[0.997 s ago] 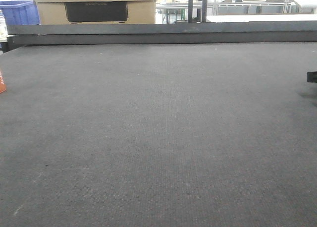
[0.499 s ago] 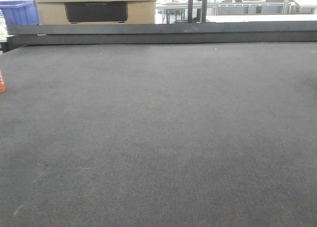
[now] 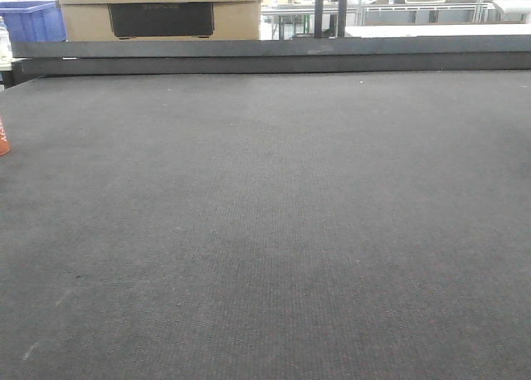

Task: Place cylindrical capacitor in blue bin on shelf
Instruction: 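Close both grippers around their cylinders, then lift the orange cylinder and maroon capacitor off the table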

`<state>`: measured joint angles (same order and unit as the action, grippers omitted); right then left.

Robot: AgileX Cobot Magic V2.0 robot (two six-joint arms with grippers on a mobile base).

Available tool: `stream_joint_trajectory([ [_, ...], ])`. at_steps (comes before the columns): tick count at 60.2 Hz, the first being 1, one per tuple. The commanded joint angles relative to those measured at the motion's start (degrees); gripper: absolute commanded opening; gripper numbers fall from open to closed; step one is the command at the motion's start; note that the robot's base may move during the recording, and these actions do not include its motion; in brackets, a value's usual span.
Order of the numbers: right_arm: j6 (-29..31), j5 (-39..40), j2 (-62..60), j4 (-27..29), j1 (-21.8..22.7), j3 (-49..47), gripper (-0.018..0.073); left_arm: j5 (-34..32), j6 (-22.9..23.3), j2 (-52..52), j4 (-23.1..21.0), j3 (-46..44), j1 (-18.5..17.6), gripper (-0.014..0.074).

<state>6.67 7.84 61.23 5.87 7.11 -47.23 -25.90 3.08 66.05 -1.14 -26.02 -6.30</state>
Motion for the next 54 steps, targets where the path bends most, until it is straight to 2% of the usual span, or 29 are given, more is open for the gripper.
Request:
stream_joint_trajectory([
  [1,0.2,-1.5,-2.8,-0.2,0.0,-0.1,-0.0162,-9.1,0.0,7.5,-4.3,-0.9,-0.4,0.0602],
  [6,0.2,-3.1,-4.5,-0.2,0.0,-0.1,-0.0162,-13.4,-0.1,13.8,-5.7,-2.3,-0.2,0.0602],
  [16,0.2,-3.9,-6.1,-0.2,0.0,-0.1,-0.0162,-16.4,-0.1,24.7,-5.7,-7.9,1.6,0.0602],
  [31,0.2,-4.0,-6.5,-0.2,0.0,-0.1,-0.0162,-14.8,-0.1,35.3,-6.3,-17.8,5.0,0.0602],
  [39,0.2,-4.0,-6.5,-0.2,0.0,-0.1,-0.0162,-11.6,-0.1,39.0,-6.3,-21.5,5.0,0.0602],
  [54,0.2,-4.0,-6.5,-0.2,0.0,-0.1,-0.0162,-12.5,-0.1,44.5,-6.3,-25.1,5.0,0.0602],
])
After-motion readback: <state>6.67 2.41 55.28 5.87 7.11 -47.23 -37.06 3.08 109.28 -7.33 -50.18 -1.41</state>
